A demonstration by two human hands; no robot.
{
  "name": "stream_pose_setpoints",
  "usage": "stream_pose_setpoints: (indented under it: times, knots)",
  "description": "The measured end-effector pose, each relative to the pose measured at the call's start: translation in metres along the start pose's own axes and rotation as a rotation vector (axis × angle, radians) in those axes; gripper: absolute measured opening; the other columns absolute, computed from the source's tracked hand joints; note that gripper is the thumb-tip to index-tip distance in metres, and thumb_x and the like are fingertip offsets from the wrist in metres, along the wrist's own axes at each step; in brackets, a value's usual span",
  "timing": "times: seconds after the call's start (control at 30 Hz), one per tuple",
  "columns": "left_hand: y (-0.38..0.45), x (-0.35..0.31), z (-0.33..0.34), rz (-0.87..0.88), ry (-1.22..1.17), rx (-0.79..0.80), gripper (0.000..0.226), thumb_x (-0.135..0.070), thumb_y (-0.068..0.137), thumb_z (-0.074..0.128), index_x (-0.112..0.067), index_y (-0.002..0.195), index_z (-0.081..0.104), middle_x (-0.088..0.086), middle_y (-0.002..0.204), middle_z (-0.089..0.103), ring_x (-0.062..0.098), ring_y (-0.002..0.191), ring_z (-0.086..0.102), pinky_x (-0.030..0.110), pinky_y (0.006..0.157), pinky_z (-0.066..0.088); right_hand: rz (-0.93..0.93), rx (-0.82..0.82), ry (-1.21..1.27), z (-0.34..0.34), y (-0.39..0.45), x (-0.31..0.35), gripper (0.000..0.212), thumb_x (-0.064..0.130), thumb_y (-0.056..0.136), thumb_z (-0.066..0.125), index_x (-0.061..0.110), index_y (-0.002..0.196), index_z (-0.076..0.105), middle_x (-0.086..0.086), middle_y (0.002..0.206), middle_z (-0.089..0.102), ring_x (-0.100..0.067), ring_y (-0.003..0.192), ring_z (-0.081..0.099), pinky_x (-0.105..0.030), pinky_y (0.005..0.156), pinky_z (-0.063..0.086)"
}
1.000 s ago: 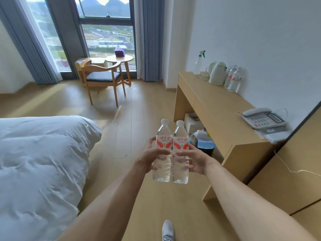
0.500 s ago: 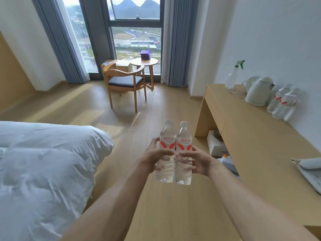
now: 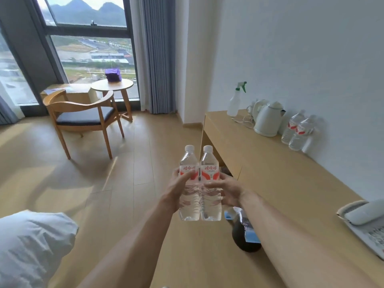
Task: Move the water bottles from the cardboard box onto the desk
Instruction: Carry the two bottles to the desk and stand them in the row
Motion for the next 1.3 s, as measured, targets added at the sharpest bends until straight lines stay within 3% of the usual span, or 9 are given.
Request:
stream_pose_setpoints:
  times: [0.23, 0.4, 0.53, 0.63, 0.77, 0.87, 1.03, 1.13, 1.3]
  knots:
    - [0.129, -0.059, 0.008, -0.013, 0.109, 0.174, 0.051, -0.028, 0.093, 0.072, -0.007, 0.132, 0.047, 0.032, 0.126, 0.059, 0.05, 0.109, 0.064, 0.069, 0.092, 0.051, -0.044, -0.192, 0.094, -0.019, 0.078, 0.061, 0.061, 0.023, 0.062, 0.091, 0.023, 0.118, 0.065, -0.009, 0.11, 0.076, -0.037, 0.106, 0.071, -0.062, 0.099, 0.05]
    - [0.187, -0.08, 0.04, 0.0, 0.193, 0.32, 0.047, -0.039, 0.079, 0.082, -0.017, 0.113, 0.059, 0.011, 0.094, 0.076, 0.028, 0.082, 0.076, 0.038, 0.062, 0.06, -0.055, -0.38, 0.204, -0.047, 0.102, 0.085, 0.049, 0.022, 0.076, 0.085, 0.019, 0.12, 0.062, -0.009, 0.11, 0.076, -0.032, 0.1, 0.072, -0.054, 0.087, 0.057]
    - [0.229, -0.079, 0.079, -0.046, 0.257, 0.414, 0.072, -0.045, 0.074, 0.086, -0.015, 0.129, 0.051, 0.015, 0.113, 0.07, 0.03, 0.092, 0.075, 0.047, 0.075, 0.061, -0.069, -0.511, 0.236, -0.083, 0.112, 0.094, 0.051, 0.022, 0.077, 0.086, 0.021, 0.121, 0.061, -0.008, 0.113, 0.074, -0.032, 0.105, 0.069, -0.056, 0.094, 0.052]
    - [0.256, -0.071, 0.112, -0.077, 0.284, 0.44, 0.07, -0.042, 0.075, 0.084, -0.018, 0.13, 0.048, 0.011, 0.115, 0.069, 0.021, 0.086, 0.076, 0.038, 0.065, 0.061, -0.076, -0.588, 0.269, -0.118, 0.116, 0.092, 0.057, 0.024, 0.075, 0.088, 0.022, 0.124, 0.06, -0.005, 0.113, 0.074, -0.029, 0.104, 0.069, -0.048, 0.09, 0.053]
    - [0.292, -0.058, 0.16, -0.139, 0.298, 0.518, 0.077, -0.04, 0.066, 0.09, -0.015, 0.127, 0.051, 0.016, 0.111, 0.073, 0.037, 0.097, 0.074, 0.061, 0.087, 0.056, -0.09, -0.666, 0.298, -0.166, 0.124, 0.09, 0.057, 0.027, 0.072, 0.09, 0.026, 0.12, 0.061, -0.004, 0.11, 0.074, -0.025, 0.098, 0.07, -0.043, 0.084, 0.052]
    - [0.321, -0.052, 0.2, -0.125, 0.396, 0.537, 0.082, -0.05, 0.058, 0.093, -0.022, 0.125, 0.054, 0.011, 0.111, 0.073, 0.036, 0.104, 0.07, 0.065, 0.095, 0.051, -0.102, -0.719, 0.309, -0.208, 0.132, 0.091, 0.055, 0.029, 0.07, 0.092, 0.027, 0.115, 0.062, -0.006, 0.11, 0.074, -0.025, 0.092, 0.068, -0.038, 0.072, 0.05]
    - [0.364, -0.043, 0.27, -0.153, 0.421, 0.64, 0.077, -0.05, 0.052, 0.09, -0.025, 0.12, 0.062, 0.016, 0.11, 0.073, 0.045, 0.11, 0.066, 0.062, 0.091, 0.049, -0.102, -0.79, 0.367, -0.279, 0.139, 0.098, 0.054, 0.016, 0.071, 0.088, 0.026, 0.116, 0.06, -0.001, 0.101, 0.074, -0.018, 0.083, 0.071, -0.028, 0.058, 0.049]
    - [0.38, -0.036, 0.313, -0.14, 0.42, 0.713, 0.072, -0.042, 0.061, 0.087, -0.025, 0.126, 0.061, 0.011, 0.111, 0.075, 0.037, 0.106, 0.07, 0.061, 0.098, 0.049, -0.113, -0.838, 0.391, -0.318, 0.137, 0.1, 0.054, 0.01, 0.072, 0.085, 0.027, 0.116, 0.059, 0.001, 0.102, 0.074, -0.013, 0.08, 0.072, -0.026, 0.058, 0.05]
    - [0.397, -0.026, 0.366, -0.184, 0.509, 0.858, 0.069, -0.038, 0.062, 0.083, -0.027, 0.125, 0.058, 0.01, 0.114, 0.074, 0.039, 0.111, 0.067, 0.046, 0.083, 0.046, -0.126, -0.936, 0.418, -0.362, 0.124, 0.093, 0.058, 0.004, 0.066, 0.084, 0.029, 0.113, 0.06, 0.012, 0.08, 0.076, -0.003, 0.067, 0.073, -0.016, 0.047, 0.051]
Point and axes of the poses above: each hand's wrist, its own y-axis towards the middle knuckle, its own z-axis out of the palm, x = y × z, the point moved 1 cm from there along y, towards the middle knuckle
